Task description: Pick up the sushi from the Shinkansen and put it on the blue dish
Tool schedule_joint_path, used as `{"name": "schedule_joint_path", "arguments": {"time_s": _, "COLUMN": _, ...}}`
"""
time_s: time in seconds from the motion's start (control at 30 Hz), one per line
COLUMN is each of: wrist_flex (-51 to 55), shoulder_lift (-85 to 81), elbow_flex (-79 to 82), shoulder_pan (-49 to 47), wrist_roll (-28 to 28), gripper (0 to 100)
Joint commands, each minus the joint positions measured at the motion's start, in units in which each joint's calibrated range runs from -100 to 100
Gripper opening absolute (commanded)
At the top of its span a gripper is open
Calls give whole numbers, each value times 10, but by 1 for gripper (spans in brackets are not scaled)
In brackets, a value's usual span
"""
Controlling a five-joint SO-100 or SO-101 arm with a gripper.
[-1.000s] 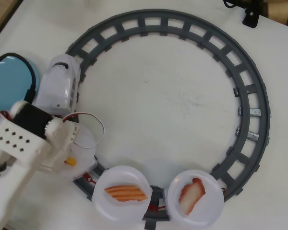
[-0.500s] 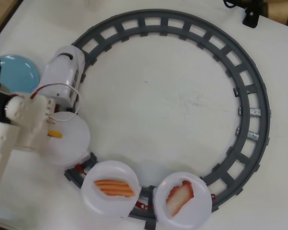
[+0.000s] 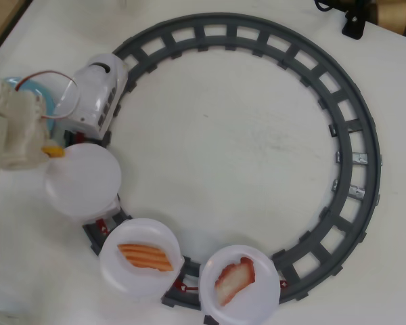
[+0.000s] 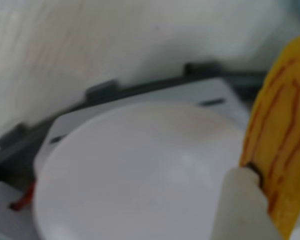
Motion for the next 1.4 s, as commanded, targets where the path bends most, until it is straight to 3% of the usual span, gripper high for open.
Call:
{"name": "schedule_joint_path", "arguments": {"time_s": 0.0, "wrist_flex": 21, "shoulder_lift": 49, "elbow_flex": -129, "shoulder_pan": -35, "wrist_roll": 2, "gripper": 3}}
{"name": "schedule_joint_path", "arguments": {"time_s": 0.17, "wrist_flex": 24, "shoulder_lift": 122, "elbow_flex": -229, "shoulder_pan": -80, "wrist_roll": 3, "gripper": 3}}
{"name": "schedule_joint_path", "arguments": {"time_s": 0.43, "wrist_flex": 22, "shoulder_lift": 176, "elbow_flex": -248, "shoulder_pan": -134, "wrist_roll": 22, "gripper": 3}}
{"name": "schedule_joint_path", "arguments": {"time_s": 0.93, "wrist_flex": 24, "shoulder_lift": 323, "elbow_flex": -395, "shoulder_pan": -131, "wrist_roll": 54, "gripper": 3}}
{"name": "schedule_joint_path", "arguments": {"time_s": 1.37, "wrist_flex": 24, "shoulder_lift": 348, "elbow_flex": -406, "shoulder_pan": -126, "wrist_roll": 57, "gripper": 3}}
